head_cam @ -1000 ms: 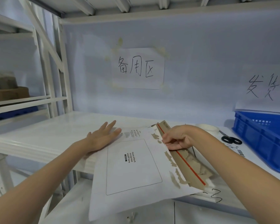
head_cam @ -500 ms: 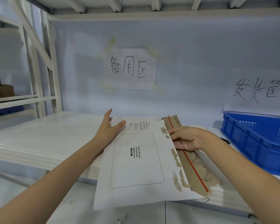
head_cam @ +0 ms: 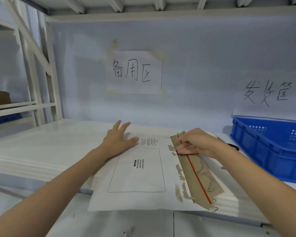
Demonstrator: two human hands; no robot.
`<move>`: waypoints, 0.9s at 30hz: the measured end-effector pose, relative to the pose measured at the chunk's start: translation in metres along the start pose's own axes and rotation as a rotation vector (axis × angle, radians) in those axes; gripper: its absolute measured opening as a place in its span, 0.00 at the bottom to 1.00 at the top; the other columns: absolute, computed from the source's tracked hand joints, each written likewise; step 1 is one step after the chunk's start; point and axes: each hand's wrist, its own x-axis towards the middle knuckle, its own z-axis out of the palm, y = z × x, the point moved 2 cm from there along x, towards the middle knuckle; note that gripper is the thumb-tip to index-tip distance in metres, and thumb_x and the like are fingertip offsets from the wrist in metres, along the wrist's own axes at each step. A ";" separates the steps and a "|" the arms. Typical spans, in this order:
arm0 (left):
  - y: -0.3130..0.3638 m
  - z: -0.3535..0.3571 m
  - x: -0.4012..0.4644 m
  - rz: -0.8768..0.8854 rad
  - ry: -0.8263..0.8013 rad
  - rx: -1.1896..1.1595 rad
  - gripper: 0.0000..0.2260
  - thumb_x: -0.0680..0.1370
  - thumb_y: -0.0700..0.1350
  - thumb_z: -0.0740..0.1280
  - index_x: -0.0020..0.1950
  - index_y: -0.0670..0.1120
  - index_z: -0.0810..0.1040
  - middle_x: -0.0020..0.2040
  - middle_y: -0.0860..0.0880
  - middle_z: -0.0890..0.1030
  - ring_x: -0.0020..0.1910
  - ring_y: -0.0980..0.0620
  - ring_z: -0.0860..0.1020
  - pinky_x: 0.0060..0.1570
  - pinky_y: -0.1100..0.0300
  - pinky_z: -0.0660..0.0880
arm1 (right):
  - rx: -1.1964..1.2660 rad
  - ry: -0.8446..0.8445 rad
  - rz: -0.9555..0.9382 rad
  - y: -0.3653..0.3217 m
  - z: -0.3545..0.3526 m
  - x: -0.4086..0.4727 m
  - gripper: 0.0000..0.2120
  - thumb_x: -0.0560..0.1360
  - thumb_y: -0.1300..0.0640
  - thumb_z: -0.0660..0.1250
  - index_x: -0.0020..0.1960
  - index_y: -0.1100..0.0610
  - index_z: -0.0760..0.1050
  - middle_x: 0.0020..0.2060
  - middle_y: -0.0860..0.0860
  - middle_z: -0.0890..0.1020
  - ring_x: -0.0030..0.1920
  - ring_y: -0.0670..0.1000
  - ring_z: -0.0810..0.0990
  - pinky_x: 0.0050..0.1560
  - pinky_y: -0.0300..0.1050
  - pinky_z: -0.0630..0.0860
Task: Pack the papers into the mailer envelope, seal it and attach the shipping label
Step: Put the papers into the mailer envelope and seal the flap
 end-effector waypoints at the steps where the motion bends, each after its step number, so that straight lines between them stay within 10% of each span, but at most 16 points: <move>1: 0.006 0.001 -0.001 0.015 -0.021 0.078 0.42 0.69 0.73 0.62 0.79 0.57 0.58 0.82 0.48 0.49 0.79 0.40 0.52 0.76 0.45 0.54 | -0.029 0.057 -0.054 -0.002 -0.006 -0.001 0.06 0.78 0.67 0.63 0.52 0.67 0.77 0.45 0.66 0.83 0.37 0.56 0.86 0.37 0.45 0.83; 9: 0.052 0.043 -0.011 0.200 -0.425 0.357 0.35 0.75 0.73 0.54 0.80 0.62 0.52 0.82 0.52 0.47 0.81 0.47 0.47 0.77 0.45 0.45 | -0.495 0.292 -0.240 0.013 -0.026 -0.012 0.13 0.76 0.63 0.59 0.42 0.72 0.77 0.38 0.67 0.82 0.33 0.55 0.78 0.37 0.47 0.78; 14: 0.048 0.051 -0.005 0.081 -0.419 0.419 0.38 0.73 0.77 0.48 0.79 0.62 0.53 0.82 0.54 0.51 0.80 0.46 0.50 0.76 0.41 0.47 | -0.480 0.205 -0.190 0.021 -0.022 -0.025 0.11 0.75 0.59 0.59 0.36 0.62 0.66 0.31 0.61 0.67 0.32 0.51 0.65 0.35 0.43 0.61; 16: 0.046 0.049 -0.003 0.018 -0.402 0.425 0.39 0.72 0.78 0.47 0.79 0.62 0.53 0.82 0.54 0.51 0.80 0.45 0.50 0.75 0.38 0.46 | -0.299 0.134 -0.145 0.021 -0.021 -0.026 0.16 0.76 0.56 0.60 0.44 0.71 0.74 0.38 0.72 0.76 0.34 0.54 0.71 0.37 0.46 0.69; 20: 0.046 0.045 -0.006 -0.100 -0.367 0.447 0.40 0.71 0.78 0.45 0.80 0.60 0.53 0.82 0.52 0.52 0.80 0.43 0.51 0.74 0.35 0.47 | -0.161 0.025 -0.111 0.013 -0.017 -0.031 0.16 0.80 0.50 0.60 0.54 0.59 0.81 0.48 0.55 0.85 0.47 0.51 0.83 0.51 0.45 0.77; 25: 0.053 0.039 -0.015 -0.248 -0.289 0.520 0.46 0.68 0.80 0.37 0.78 0.57 0.59 0.79 0.47 0.62 0.75 0.39 0.61 0.70 0.34 0.58 | -0.427 0.084 -0.261 0.021 -0.017 -0.026 0.15 0.76 0.50 0.64 0.36 0.60 0.77 0.29 0.45 0.78 0.34 0.50 0.74 0.37 0.44 0.68; 27: 0.055 0.036 -0.015 -0.264 -0.274 0.553 0.53 0.63 0.80 0.31 0.75 0.52 0.67 0.71 0.43 0.73 0.68 0.37 0.70 0.65 0.37 0.66 | -0.592 0.163 -0.352 0.026 -0.017 -0.026 0.11 0.76 0.53 0.64 0.42 0.58 0.82 0.35 0.49 0.83 0.38 0.53 0.79 0.40 0.46 0.74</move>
